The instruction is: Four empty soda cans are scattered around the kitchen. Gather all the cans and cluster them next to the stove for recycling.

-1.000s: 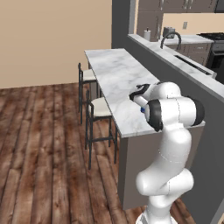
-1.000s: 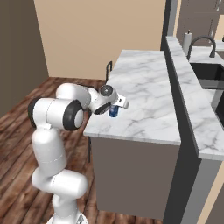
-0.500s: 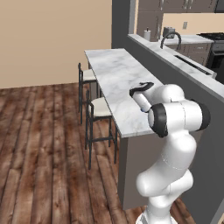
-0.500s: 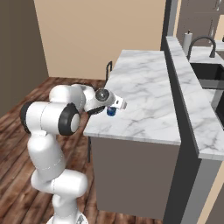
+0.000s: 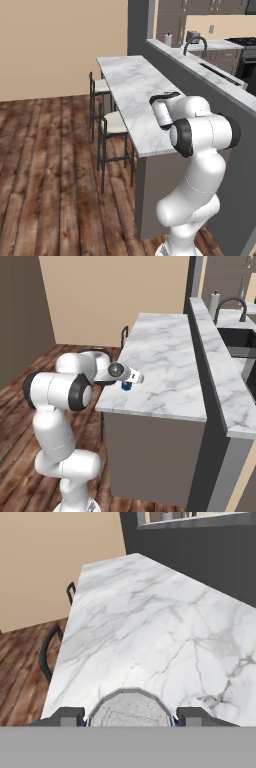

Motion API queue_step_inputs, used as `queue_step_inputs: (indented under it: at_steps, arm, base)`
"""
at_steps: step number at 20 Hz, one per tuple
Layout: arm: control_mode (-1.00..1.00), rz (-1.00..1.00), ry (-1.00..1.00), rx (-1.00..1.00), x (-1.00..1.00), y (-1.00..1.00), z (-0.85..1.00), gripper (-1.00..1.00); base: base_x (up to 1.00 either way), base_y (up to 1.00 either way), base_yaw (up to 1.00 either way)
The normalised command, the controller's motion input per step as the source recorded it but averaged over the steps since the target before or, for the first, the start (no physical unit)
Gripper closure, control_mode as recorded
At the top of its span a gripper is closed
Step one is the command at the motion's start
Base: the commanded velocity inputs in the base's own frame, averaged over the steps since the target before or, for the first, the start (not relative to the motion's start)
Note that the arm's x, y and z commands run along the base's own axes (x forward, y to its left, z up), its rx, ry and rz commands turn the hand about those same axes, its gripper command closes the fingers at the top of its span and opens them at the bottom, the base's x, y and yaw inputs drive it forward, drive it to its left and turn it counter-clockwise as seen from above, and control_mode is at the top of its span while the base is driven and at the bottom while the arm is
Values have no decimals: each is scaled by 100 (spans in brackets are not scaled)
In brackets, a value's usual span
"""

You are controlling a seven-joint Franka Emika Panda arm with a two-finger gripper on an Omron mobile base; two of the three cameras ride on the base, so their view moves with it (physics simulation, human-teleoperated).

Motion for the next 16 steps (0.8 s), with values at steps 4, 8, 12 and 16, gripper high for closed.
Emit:
queue_step_inputs:
  at_steps: [4, 8, 12, 16]
  arm:
    - [-100, 2, 0, 0, 4, 0, -35, 100]
    - [-100, 1, 0, 0, 0, 0, -3, 100]
    - [-100, 0, 0, 0, 0, 0, 0, 100]
    - [-100, 0, -2, 0, -3, -3, 0, 100]
  base:
    - [0, 0, 0]
    - [0, 0, 0]
    - [0, 0, 0]
    - [0, 0, 0]
